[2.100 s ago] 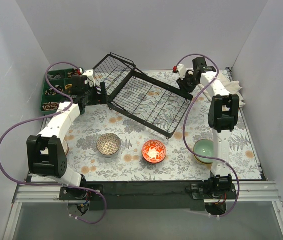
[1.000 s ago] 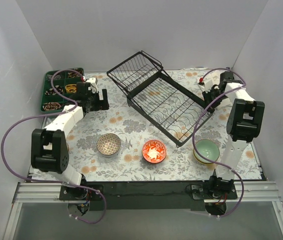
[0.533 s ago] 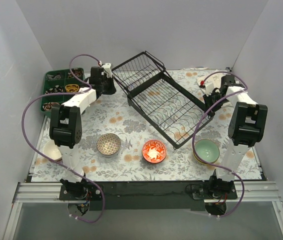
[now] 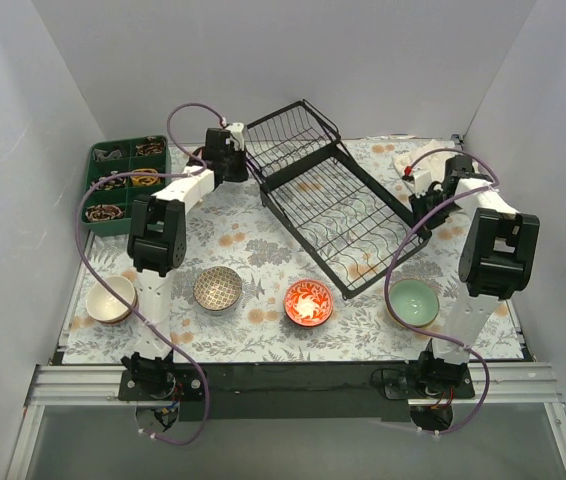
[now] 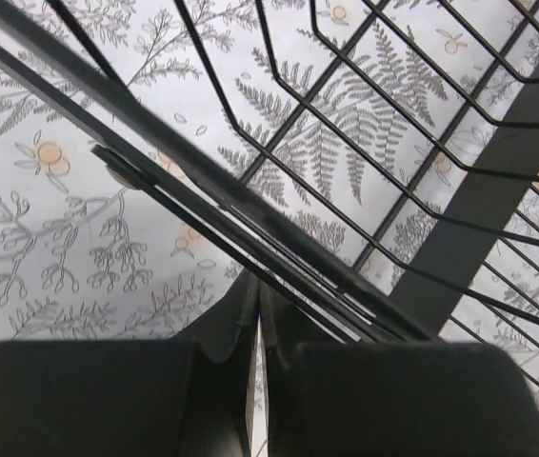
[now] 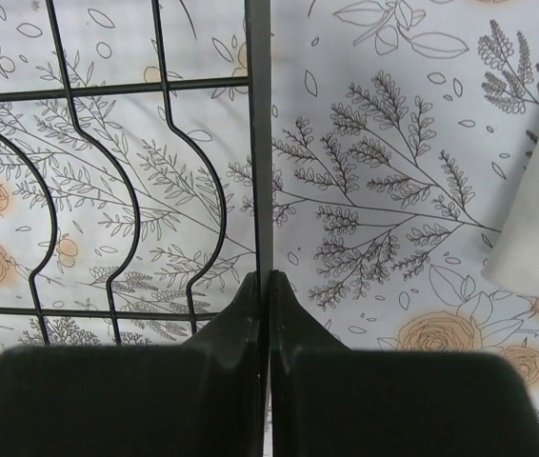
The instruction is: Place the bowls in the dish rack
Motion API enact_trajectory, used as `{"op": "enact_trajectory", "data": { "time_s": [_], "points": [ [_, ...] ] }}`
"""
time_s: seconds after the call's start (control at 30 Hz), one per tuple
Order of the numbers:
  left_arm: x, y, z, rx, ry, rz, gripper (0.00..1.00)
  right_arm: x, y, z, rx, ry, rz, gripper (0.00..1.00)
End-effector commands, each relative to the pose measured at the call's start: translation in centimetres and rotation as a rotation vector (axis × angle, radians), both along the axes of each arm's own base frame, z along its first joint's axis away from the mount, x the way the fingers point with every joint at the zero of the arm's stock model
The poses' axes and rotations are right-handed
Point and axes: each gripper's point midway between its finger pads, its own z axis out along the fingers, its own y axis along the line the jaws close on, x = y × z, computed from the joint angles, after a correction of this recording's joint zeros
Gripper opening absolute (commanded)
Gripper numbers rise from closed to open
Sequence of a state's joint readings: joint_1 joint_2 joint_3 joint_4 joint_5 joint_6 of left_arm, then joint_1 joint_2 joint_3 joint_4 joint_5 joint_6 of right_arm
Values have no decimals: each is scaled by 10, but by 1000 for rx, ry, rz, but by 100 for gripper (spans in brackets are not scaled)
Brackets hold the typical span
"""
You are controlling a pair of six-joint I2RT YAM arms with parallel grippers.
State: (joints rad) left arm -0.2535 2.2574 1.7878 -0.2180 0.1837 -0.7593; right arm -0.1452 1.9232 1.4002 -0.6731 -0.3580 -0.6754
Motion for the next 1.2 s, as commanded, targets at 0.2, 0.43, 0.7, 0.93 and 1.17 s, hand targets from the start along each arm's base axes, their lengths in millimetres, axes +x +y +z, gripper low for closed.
{"op": "enact_trajectory", "data": {
  "time_s": [0.2, 0.43, 0.7, 0.93, 1.17],
  "points": [
    [32, -102, 52, -108, -215, -153, 0, -19, 7, 13, 54, 53, -99, 31],
    [52, -128, 53, -108, -299, -159, 0, -9, 15, 17, 72, 42, -87, 23],
    [77, -138, 63, -91, -410, -166, 0, 7, 32, 18, 104, 43, -122, 1],
    [80, -110, 81, -40, -435, 16, 42, 32, 42, 29, 195, 29, -209, 1],
    [35, -53, 80, 49, -336, 191, 52, 40, 50, 41, 264, 25, -314, 1]
  ]
}}
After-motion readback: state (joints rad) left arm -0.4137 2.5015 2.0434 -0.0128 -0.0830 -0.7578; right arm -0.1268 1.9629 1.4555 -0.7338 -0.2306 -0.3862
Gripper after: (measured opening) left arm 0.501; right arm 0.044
